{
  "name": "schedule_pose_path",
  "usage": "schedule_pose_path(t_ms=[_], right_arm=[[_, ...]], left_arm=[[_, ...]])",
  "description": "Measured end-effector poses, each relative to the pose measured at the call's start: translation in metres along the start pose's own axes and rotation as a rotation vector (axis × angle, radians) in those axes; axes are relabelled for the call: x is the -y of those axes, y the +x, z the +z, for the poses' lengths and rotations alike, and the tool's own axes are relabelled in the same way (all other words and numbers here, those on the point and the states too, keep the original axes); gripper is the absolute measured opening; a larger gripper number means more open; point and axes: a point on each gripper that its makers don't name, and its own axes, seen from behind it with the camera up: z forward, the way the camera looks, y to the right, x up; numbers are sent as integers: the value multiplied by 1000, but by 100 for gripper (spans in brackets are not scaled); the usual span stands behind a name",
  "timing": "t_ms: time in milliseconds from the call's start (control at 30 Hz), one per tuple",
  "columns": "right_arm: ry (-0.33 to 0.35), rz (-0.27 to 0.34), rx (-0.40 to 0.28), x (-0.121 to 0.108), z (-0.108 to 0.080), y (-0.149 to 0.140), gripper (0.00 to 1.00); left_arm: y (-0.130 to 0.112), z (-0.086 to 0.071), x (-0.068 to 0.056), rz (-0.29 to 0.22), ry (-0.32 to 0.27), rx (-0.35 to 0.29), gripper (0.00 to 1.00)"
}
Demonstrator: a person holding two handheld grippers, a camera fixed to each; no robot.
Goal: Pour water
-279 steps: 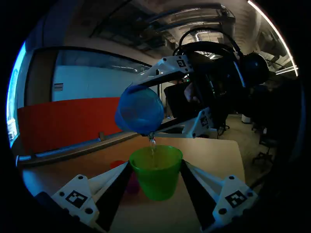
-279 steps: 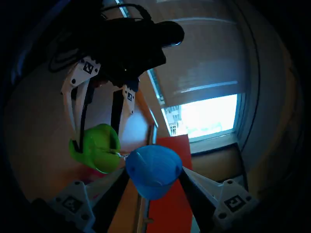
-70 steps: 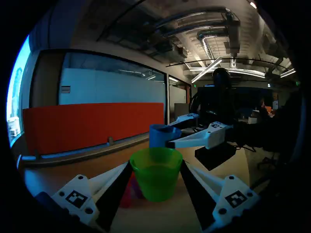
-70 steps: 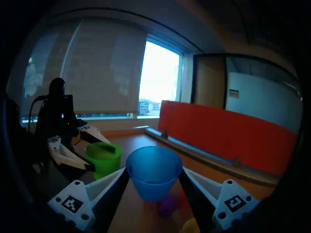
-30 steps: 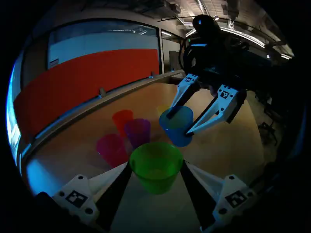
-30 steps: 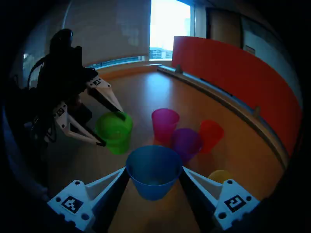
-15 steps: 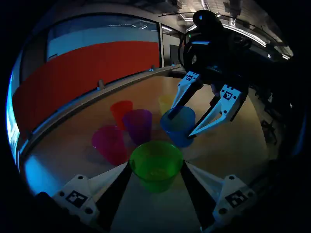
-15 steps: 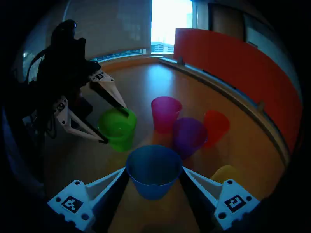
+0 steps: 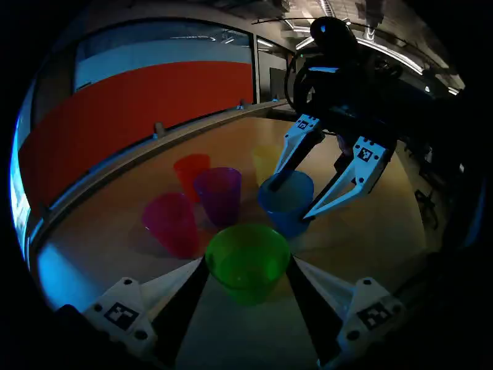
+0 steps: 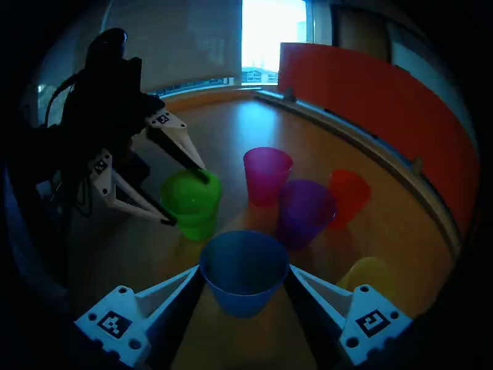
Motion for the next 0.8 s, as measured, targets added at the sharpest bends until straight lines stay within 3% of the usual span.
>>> schedule_pose_path(t_ms=[800], right_arm=[[-11, -9, -6, 1, -4, -9, 91]], left_arm=[[-9, -3, 1, -21, 6, 2, 87]])
